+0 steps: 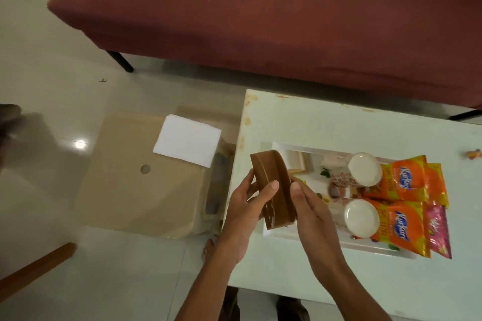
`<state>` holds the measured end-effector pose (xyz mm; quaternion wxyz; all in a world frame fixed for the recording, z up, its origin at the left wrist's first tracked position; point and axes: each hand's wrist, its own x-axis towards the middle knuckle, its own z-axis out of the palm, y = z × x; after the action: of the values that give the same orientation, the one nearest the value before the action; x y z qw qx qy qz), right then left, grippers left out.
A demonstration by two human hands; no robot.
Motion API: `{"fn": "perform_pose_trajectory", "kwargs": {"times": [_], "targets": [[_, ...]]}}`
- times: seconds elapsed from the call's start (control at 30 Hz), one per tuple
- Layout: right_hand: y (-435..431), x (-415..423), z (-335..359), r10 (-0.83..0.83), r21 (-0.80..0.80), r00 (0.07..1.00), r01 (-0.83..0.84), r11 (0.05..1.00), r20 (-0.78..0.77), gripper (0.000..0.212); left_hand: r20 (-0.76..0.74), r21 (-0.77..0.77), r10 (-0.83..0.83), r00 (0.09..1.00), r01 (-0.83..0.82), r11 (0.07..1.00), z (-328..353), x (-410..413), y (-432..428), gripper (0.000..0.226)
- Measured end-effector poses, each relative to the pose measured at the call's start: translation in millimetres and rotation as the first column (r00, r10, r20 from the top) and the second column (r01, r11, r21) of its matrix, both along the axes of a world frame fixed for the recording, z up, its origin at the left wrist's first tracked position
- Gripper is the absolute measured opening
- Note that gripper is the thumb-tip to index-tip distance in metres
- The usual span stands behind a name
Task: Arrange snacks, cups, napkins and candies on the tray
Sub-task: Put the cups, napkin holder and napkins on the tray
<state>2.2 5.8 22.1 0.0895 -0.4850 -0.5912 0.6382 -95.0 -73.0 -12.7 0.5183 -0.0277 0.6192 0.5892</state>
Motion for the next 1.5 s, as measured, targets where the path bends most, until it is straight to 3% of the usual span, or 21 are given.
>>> {"fn": "perform_pose_trajectory", "kwargs": {"times": [0.13, 0.23, 0.33, 0.43, 0.67, 0.9, 1.07, 1.27, 1.37, 1.5], "targets": [[3.3, 22.0, -15.5, -0.115, 0.037, 0.992, 0.113, 0.993, 0.054, 0.033, -0.108, -0.026, -0.119, 0.987, 0.117, 0.993, -13.4, 29.6, 25.2, 0.041], [6.2, 31.2, -27.7, -0.166, 0.064, 0.981, 0.160, 0.985, 0.104, 0.034, -0.194, -0.065, -0.143, 0.971, 0.133, 0.989, -20.8, 49.1, 41.2, 0.034], [12.9, 34.0, -39.3, -0.179, 0.065, 0.979, 0.174, 0.983, 0.100, 0.030, -0.139, -0.075, -0.113, 0.984, 0.104, 0.992, -25.6, 58.3, 53.0, 0.028], [21.1, 30.5, -48.1, -0.163, 0.030, 0.981, 0.161, 0.987, 0.102, 0.025, -0.053, -0.102, -0.053, 0.997, 0.048, 0.994, -31.0, 56.2, 60.3, 0.041], [36.0, 24.8, -68.8, -0.180, -0.075, 0.974, 0.192, 0.979, 0.136, 0.036, 0.077, -0.126, 0.006, 0.997, 0.003, 0.992, -50.8, 49.0, 69.5, 0.059], [40.5, 20.4, -73.2, -0.162, -0.113, 0.977, 0.178, 0.978, 0.140, 0.035, 0.092, -0.150, 0.036, 0.995, -0.022, 0.988, -61.8, 45.8, 71.3, 0.060], [40.4, 22.9, -87.8, -0.171, -0.126, 0.978, 0.186, 0.974, 0.122, 0.048, 0.125, -0.150, 0.056, 0.991, -0.036, 0.988, -65.5, 40.1, 69.5, 0.062], [50.2, 27.0, -69.9, -0.359, -0.134, 0.931, 0.366, 0.921, 0.070, 0.059, 0.165, -0.076, 0.172, 0.971, -0.161, 0.984, -54.8, 24.9, 57.4, 0.056], [55.0, 23.2, -51.0, -0.369, -0.045, 0.928, 0.371, 0.928, 0.044, 0.036, 0.171, -0.024, 0.259, 0.951, -0.259, 0.966, -36.4, 4.7, 36.8, 0.054], [51.3, 2.1, -28.8, -0.236, 0.105, 0.971, 0.233, 0.967, 0.023, 0.014, 0.069, 0.000, 0.303, 0.951, -0.303, 0.953, -11.1, -28.5, -4.1, 0.043]]}}
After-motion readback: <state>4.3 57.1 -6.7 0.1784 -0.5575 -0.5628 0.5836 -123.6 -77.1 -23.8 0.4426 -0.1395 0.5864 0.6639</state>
